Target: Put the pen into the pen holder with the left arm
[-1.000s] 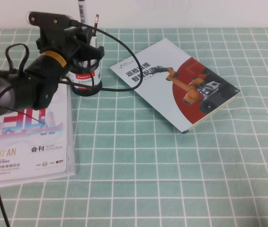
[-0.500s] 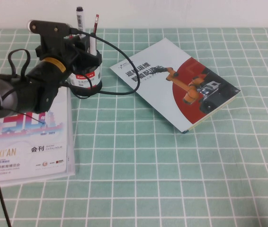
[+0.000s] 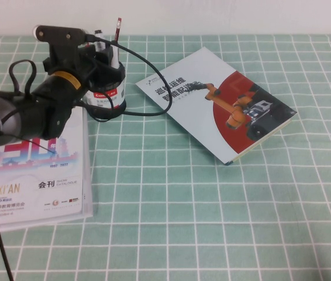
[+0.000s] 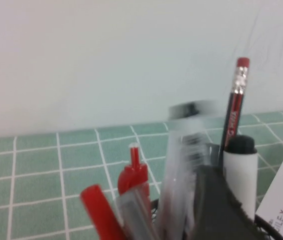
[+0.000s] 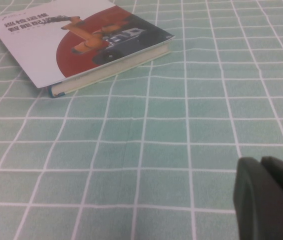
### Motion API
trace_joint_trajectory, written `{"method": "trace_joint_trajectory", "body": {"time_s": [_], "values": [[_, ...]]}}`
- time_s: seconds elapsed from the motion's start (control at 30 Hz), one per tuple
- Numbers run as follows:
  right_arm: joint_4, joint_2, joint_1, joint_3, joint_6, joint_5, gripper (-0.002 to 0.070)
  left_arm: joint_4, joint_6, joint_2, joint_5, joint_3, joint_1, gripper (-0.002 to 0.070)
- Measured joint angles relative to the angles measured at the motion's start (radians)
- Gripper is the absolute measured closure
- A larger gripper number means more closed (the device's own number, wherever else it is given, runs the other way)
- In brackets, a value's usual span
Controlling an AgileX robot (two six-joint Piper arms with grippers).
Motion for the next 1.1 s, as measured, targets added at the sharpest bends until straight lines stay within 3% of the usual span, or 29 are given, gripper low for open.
{"method": "trace_joint_trajectory", "body": {"time_s": [0.2, 0.4, 0.5, 0.67, 0.87, 1.1], "values": [[0.0, 0.0, 0.0, 0.0, 0.0, 0.0, 0.0696, 0.0, -0.014, -0.057, 0.07, 0.0, 0.0, 0.037], [0.0, 0.0, 0.0, 0.0, 0.0, 0.0, 0.0696, -0.003, -0.008, -0.199, 0.261, 0.0, -0.022, 0.0374], [0.0, 0.0, 0.0, 0.0, 0.0, 0.0, 0.0696, -0.003, 0.015, -0.291, 0.365, 0.0, -0.045, 0.0433], [0.0, 0.0, 0.0, 0.0, 0.0, 0.0, 0.0696, 0.023, 0.034, -0.457, 0.573, 0.0, -0.082, 0.063], [0.0, 0.0, 0.0, 0.0, 0.0, 0.0, 0.0696, 0.023, 0.032, -0.652, 0.746, 0.022, -0.085, 0.0672], [0.0, 0.0, 0.0, 0.0, -0.002, 0.0, 0.0696, 0.002, 0.011, -0.939, 0.717, 0.271, -0.085, 0.0675]]}}
